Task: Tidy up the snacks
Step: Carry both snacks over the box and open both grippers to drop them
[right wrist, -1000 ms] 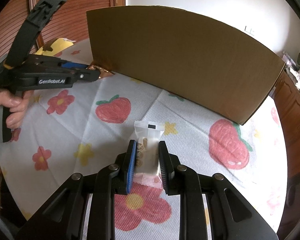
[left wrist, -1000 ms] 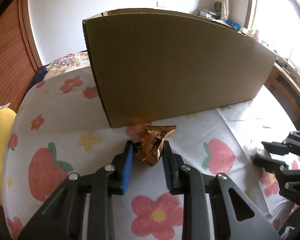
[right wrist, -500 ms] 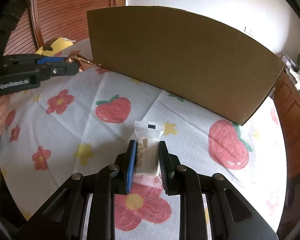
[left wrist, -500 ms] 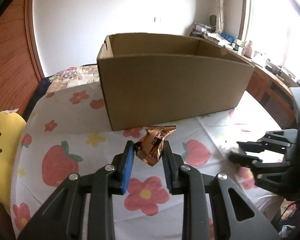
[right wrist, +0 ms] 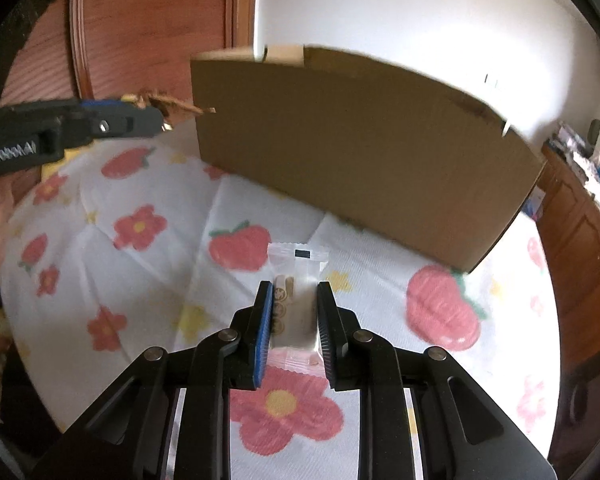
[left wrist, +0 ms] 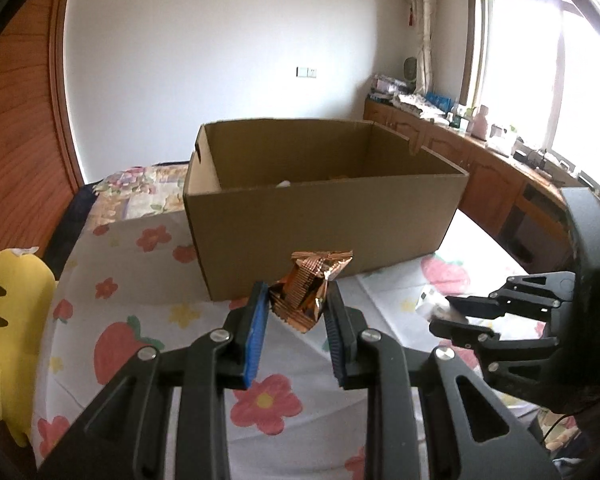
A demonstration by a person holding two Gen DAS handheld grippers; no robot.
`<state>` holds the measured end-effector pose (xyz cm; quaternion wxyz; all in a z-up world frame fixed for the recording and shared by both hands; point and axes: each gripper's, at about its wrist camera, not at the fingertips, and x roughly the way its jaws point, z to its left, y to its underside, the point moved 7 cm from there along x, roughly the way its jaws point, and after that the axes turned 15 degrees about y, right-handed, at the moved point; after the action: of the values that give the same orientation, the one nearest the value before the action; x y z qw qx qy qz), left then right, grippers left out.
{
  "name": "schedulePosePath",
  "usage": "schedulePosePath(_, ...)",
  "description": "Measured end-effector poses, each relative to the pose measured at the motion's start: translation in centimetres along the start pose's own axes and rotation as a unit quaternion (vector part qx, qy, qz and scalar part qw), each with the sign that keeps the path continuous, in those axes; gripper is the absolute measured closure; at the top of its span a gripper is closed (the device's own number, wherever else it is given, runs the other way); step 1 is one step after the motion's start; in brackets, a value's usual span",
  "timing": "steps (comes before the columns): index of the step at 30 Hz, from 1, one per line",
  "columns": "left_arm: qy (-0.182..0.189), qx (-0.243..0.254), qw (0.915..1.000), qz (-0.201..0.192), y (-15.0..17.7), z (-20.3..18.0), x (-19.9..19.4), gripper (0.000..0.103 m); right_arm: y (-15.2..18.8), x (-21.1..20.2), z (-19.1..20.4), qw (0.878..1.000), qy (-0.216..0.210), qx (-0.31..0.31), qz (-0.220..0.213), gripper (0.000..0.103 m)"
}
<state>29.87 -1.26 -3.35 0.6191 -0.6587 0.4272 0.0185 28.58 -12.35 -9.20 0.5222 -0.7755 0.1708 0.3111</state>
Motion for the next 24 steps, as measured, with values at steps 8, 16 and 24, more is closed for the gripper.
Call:
schedulePosePath(8,0.005,0.008,0.9991,-0.041,-3.3,-0.8,-0.9,0.078,-4.5,-4.7,-2.5,0.998,0.008,0.020,-0.067,0.083)
schedulePosePath(16,0.005,0.019,0.9972,-0.072,-7.4,-0.6,-0.3,0.078,-8.7,-6.0,-4.7,0.993,0.019,0.024,-0.112,0.083)
schedulePosePath(24,0.001,0.020,0.9965,-0.081,-10.3,0.8,2.7,0.078,-11.5,-3.9,-6.2,0.991,0.025,0.030,-0.132,0.083)
